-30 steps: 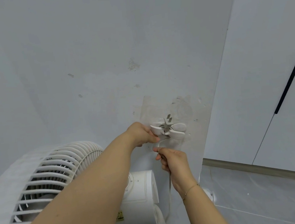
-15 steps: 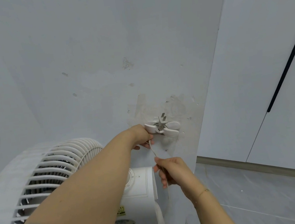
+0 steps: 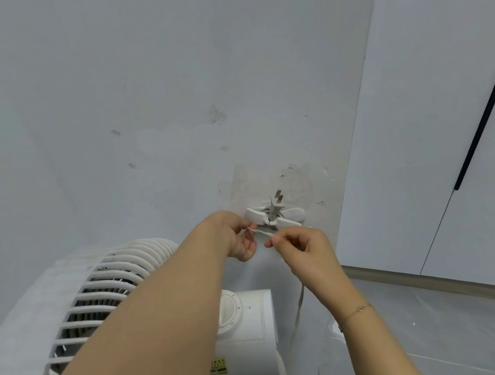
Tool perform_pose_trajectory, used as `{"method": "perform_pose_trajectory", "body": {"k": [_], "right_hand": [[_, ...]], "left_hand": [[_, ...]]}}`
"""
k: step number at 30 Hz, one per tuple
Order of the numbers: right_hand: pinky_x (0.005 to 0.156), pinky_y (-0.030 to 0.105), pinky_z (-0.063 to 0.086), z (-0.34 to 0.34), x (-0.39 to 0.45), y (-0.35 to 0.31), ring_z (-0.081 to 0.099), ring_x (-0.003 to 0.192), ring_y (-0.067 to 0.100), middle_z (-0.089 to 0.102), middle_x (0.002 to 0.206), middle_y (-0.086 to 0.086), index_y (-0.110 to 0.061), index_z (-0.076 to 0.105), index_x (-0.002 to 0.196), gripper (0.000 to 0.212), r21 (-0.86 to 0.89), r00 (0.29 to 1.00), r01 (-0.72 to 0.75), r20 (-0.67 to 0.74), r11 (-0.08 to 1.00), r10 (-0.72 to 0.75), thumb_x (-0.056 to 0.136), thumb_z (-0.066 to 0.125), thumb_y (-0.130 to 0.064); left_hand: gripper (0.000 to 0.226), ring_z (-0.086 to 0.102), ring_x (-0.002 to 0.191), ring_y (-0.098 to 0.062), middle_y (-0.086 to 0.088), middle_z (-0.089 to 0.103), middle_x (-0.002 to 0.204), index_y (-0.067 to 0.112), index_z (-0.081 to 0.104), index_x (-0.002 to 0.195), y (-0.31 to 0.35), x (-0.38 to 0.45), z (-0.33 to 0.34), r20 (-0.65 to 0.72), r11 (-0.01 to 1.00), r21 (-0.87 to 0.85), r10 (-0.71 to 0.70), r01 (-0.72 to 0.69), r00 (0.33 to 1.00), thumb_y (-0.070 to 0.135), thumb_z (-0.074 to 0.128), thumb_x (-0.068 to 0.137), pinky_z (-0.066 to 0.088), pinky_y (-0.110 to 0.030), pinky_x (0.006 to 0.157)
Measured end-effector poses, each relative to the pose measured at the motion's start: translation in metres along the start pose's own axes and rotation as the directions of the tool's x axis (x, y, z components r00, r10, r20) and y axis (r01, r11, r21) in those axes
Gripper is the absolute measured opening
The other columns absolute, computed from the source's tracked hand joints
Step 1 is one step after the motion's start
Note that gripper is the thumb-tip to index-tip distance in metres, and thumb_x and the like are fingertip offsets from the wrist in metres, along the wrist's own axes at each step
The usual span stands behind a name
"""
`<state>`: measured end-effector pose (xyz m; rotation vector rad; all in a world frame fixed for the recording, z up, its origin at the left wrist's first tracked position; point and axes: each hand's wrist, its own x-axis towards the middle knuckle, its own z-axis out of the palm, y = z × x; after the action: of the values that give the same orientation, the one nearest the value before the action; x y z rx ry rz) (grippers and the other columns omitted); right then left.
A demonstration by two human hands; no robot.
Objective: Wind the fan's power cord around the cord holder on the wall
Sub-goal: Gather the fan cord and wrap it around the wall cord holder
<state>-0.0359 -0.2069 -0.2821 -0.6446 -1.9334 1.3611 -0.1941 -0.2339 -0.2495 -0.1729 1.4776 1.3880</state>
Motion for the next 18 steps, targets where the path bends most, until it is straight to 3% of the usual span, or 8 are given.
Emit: {"method": "perform_pose_trajectory", "body": {"k": [4, 6, 8, 13, 18], "right_hand": [[0.048, 0.009, 0.032, 0.009, 0.010, -0.007, 0.042, 0.047, 0.001, 0.055, 0.054, -0.013, -0.014, 0.074, 0.084, 0.023, -0.030, 0.998, 0.061, -0.034, 0.998, -0.062, 0.093, 0.053, -0.011], [0.053, 0.011, 0.040, 0.012, 0.017, -0.008, 0.053, 0.057, 0.003, 0.065, 0.066, -0.008, -0.012, 0.074, 0.086, 0.022, -0.080, 0.986, 0.118, -0.108, 0.990, -0.127, 0.094, 0.054, -0.011], [0.062, 0.023, 0.046, 0.015, 0.023, -0.007, 0.057, 0.066, 0.011, 0.070, 0.073, 0.003, -0.010, 0.074, 0.082, 0.021, -0.156, 0.969, 0.168, -0.158, 0.973, -0.192, 0.093, 0.055, -0.012], [0.062, 0.035, 0.048, 0.025, 0.030, -0.001, 0.057, 0.062, 0.015, 0.067, 0.066, 0.001, -0.012, 0.073, 0.080, 0.021, -0.264, 0.936, 0.210, -0.223, 0.942, -0.271, 0.093, 0.057, -0.017], [0.058, 0.032, 0.048, 0.030, 0.027, 0.000, 0.054, 0.057, 0.012, 0.061, 0.060, -0.005, -0.020, 0.072, 0.079, 0.021, -0.240, 0.930, 0.204, -0.254, 0.949, -0.264, 0.093, 0.057, -0.022]], "left_hand": [[0.026, 0.045, 0.053, -0.010, -0.001, 0.049, 0.062, 0.005, 0.046, 0.070, 0.000, 0.004, 0.008, -0.061, 0.991, -0.121, 0.043, -0.050, 0.997, 0.005, 0.039, 0.095, 0.038, -0.027, 0.062], [0.024, 0.048, 0.057, -0.010, -0.003, 0.051, 0.068, 0.005, 0.045, 0.071, -0.002, -0.002, 0.008, -0.068, 0.981, -0.173, 0.081, -0.091, 0.994, 0.001, 0.036, 0.093, 0.041, -0.027, 0.077], [0.017, 0.052, 0.061, -0.012, -0.006, 0.054, 0.074, 0.004, 0.047, 0.075, -0.005, -0.011, 0.005, -0.041, 0.974, -0.185, 0.122, -0.128, 0.992, -0.004, 0.038, 0.087, 0.041, -0.029, 0.088], [0.006, 0.054, 0.069, -0.009, -0.004, 0.058, 0.081, 0.011, 0.058, 0.085, -0.006, -0.019, -0.011, 0.105, 0.978, -0.004, 0.206, -0.207, 0.973, 0.005, 0.058, 0.085, 0.045, -0.024, 0.079], [0.003, 0.047, 0.062, -0.007, 0.000, 0.056, 0.075, 0.013, 0.062, 0.085, -0.004, -0.011, -0.010, 0.060, 0.930, 0.193, 0.306, -0.312, 0.950, 0.013, 0.061, 0.088, 0.044, -0.018, 0.066]]}}
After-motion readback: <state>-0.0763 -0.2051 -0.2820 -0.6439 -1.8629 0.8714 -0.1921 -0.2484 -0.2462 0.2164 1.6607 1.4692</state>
